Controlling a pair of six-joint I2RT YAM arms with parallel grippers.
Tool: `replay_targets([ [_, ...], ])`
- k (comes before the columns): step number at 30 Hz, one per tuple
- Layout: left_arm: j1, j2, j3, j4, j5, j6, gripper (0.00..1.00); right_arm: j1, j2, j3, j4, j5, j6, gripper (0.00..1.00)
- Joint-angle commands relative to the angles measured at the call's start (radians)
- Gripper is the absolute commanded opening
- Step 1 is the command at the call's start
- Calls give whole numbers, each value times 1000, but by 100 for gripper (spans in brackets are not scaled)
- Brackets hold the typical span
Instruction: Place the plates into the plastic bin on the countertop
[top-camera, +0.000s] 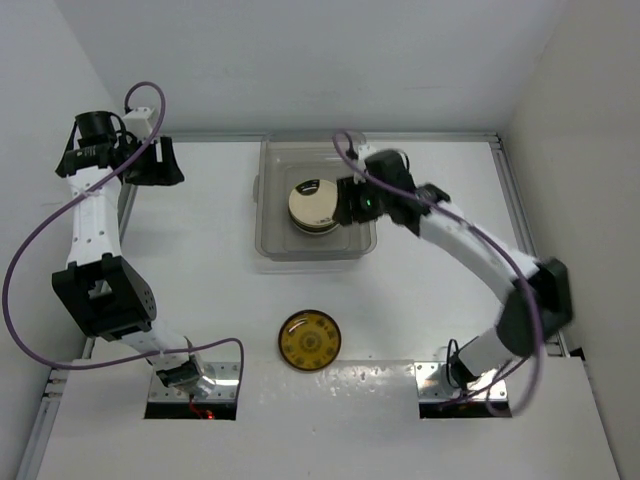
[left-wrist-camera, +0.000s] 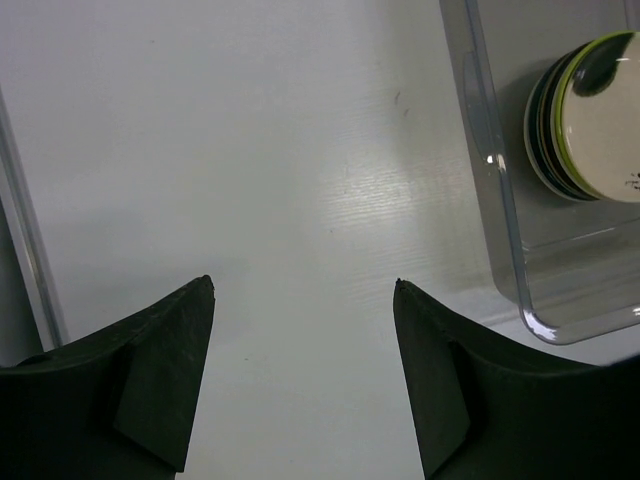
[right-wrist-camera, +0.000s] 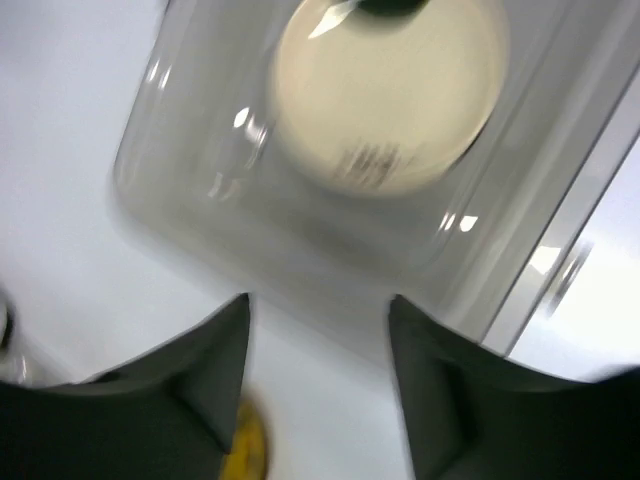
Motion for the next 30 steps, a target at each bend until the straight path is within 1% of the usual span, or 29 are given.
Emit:
replay_targets([
  [1,9,-64,-28,24,41,6,74,104,-176,-279,-2,-8,15,45],
  [2,9,-64,-47,24,53,6,74,155,-221,-322,-5,-32,27,48],
  [3,9,-64,-47,24,53,6,74,208,-226,-419,1,-55,61,55],
  [4,9,-75,-60,24,62,6,74,280,-235,-460,14,-51,96,67],
  [5,9,-89,-77,24,62,6,74,281,-232,-460,23,-43,97,70],
  [6,9,-89,-87,24,62,6,74,330,-230,-515,93,-48,147,72],
  [9,9,-123,-113,33,62,6,74,390,-206,-583,198,-65,199,72],
  [13,9,-156,-143,33,53,6,74,434,-114,-601,257,-40,225,64],
  [14,9,-156,-143,33,53,6,74,436,-71,-610,268,-51,233,59],
  [16,9,-165,-156,33,44,6,74,437,-56,-649,319,-78,255,53],
  [17,9,-178,-156,33,44,17,74,437,-51,-661,336,-88,261,46],
  [19,9,-178,-165,33,35,17,74,436,-39,-699,383,-115,275,38],
  [20,9,-187,-165,33,23,17,74,434,-30,-704,388,-115,276,29],
  [22,9,-187,-174,33,23,17,74,431,-26,-693,373,-112,261,18],
  [23,9,-187,-174,33,23,17,74,427,-28,-687,347,-105,258,10],
  [24,9,-187,-174,33,23,17,74,424,-39,-678,337,-99,249,0],
  [28,9,-178,-163,33,23,17,74,410,-120,-580,238,-118,175,0],
  [29,9,-169,-151,33,23,17,74,405,-134,-480,177,-129,137,0],
  [30,9,-169,-151,33,10,26,74,395,-169,-441,164,-150,132,0],
])
